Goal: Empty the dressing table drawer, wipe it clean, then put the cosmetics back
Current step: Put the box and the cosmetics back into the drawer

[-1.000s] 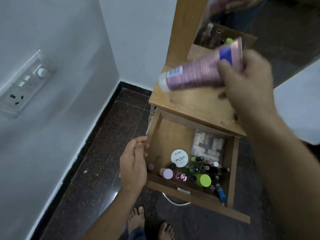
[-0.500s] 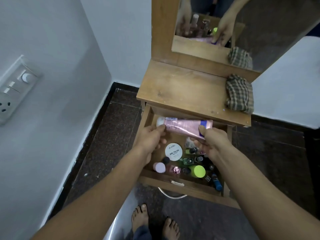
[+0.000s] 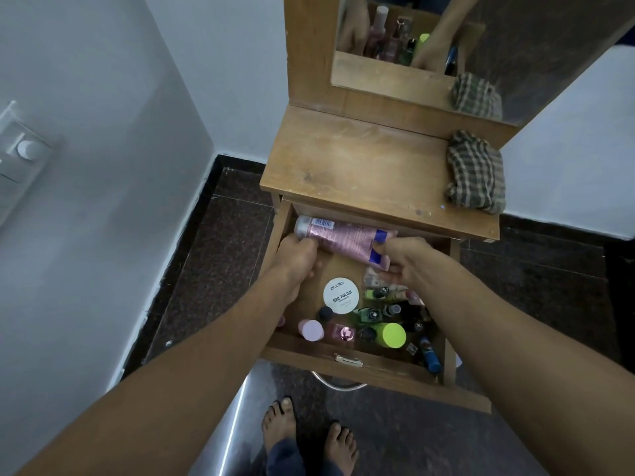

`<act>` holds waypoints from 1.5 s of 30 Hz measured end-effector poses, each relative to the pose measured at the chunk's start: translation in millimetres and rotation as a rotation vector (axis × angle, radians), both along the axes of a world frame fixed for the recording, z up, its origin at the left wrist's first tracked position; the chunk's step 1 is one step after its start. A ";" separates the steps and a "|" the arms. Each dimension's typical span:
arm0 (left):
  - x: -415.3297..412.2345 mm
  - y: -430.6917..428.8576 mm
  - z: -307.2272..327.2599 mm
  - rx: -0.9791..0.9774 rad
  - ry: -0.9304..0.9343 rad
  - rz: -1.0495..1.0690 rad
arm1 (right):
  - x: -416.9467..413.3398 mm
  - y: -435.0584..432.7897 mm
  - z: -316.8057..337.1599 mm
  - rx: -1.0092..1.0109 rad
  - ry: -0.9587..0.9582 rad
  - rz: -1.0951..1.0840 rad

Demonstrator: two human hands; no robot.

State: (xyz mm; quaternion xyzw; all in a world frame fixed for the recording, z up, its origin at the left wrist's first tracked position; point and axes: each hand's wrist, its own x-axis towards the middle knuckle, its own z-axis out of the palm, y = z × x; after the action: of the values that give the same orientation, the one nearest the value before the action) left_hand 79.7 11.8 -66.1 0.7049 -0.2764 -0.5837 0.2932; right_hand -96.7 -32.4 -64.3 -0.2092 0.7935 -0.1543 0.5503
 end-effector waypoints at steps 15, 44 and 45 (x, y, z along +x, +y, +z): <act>2.6 3.0 15.8 0.082 0.088 0.090 | -2.9 5.2 19.3 -0.104 0.514 0.451; 36.1 54.8 40.6 -0.648 -0.495 -0.335 | 23.0 59.5 114.7 -0.695 0.261 0.714; 35.5 53.2 36.7 -0.670 -0.620 -0.437 | 21.7 54.7 107.6 -0.666 0.237 0.675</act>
State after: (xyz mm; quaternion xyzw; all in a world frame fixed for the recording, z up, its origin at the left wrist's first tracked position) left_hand 115.2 65.0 -29.5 0.6379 -0.6638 -0.2739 0.2784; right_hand -74.9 22.3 43.3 -0.6356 0.6460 -0.1878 0.3787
